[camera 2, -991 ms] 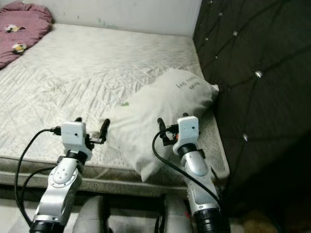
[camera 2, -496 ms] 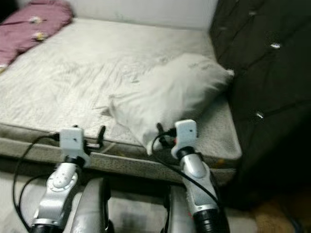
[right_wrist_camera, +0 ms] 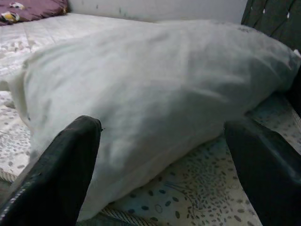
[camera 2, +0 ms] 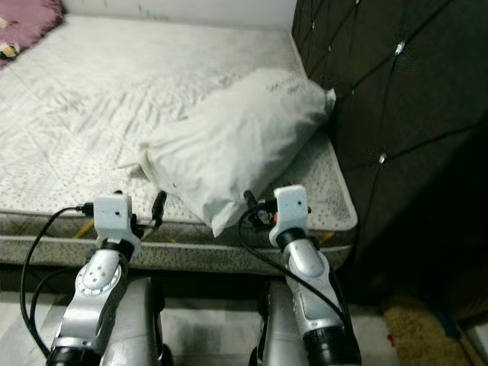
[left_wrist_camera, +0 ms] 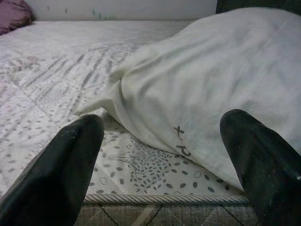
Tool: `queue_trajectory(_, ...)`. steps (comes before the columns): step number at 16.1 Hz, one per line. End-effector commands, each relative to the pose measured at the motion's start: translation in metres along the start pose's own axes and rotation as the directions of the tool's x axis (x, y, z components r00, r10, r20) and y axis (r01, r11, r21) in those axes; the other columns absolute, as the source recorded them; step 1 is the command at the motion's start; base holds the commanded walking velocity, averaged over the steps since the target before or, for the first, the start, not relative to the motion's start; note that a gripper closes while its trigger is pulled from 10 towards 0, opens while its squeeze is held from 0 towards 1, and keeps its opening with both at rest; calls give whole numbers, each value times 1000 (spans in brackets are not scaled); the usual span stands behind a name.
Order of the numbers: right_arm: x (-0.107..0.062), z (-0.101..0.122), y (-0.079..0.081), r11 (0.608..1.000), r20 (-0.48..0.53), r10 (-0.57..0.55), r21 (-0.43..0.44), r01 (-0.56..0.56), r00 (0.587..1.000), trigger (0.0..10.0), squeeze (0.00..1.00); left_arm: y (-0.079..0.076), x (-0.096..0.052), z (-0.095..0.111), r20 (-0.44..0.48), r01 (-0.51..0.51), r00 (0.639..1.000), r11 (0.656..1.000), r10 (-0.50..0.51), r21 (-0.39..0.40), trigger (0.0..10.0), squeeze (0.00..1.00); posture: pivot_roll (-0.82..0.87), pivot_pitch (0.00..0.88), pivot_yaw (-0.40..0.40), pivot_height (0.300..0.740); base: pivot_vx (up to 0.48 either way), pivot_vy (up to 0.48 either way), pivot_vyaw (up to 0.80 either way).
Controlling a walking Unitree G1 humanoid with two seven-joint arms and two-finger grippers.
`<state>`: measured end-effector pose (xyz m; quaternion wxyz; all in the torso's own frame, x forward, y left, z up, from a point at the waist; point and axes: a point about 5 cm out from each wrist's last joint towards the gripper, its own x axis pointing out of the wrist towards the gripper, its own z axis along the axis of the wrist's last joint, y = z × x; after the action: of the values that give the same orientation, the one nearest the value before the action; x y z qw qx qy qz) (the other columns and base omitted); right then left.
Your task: Clean up the room
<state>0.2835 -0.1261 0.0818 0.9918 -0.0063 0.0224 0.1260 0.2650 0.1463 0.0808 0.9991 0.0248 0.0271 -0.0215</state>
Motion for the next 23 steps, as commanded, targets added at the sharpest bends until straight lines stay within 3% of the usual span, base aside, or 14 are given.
queue_trajectory(1, 1, 3, -2, 1000, 0, -6, -7, 6, 1000, 10000, 0, 2, 1, 2, 2, -18, 1000, 1000, 18, 2, 10000, 0, -2, 0, -49, 504, 0, 0, 0)
queue_trajectory(5, 3, 3, -1, 1000, 3, 4, -4, -4, 1000, 10000, 0, 7, 3, 4, 3, -53, 999, 998, 53, -17, 10000, 0, -1, 0, -48, 499, 0, 0, 0)
queue_trajectory(8, 3, 3, -1, 1000, 4, 9, -1, -9, 1000, 10000, 0, 7, 3, 4, 1, -56, 998, 998, 56, -16, 10000, 0, -3, 0, -49, 465, 0, 0, 0)
queue_trajectory(11, 4, 3, 1, 1000, 1, 24, -5, -24, 1000, 10000, 0, 6, 4, 5, 2, -24, 1000, 999, 24, -45, 10000, 0, -4, 0, -50, 456, 0, 0, 0)
queue_trajectory(23, 5, 1, 3, 999, -16, 44, -22, -45, 999, 10000, 0, 3, 4, 5, 6, 5, 1000, 998, -4, -59, 10000, 0, -8, 0, -48, 456, 367, 0, 0)
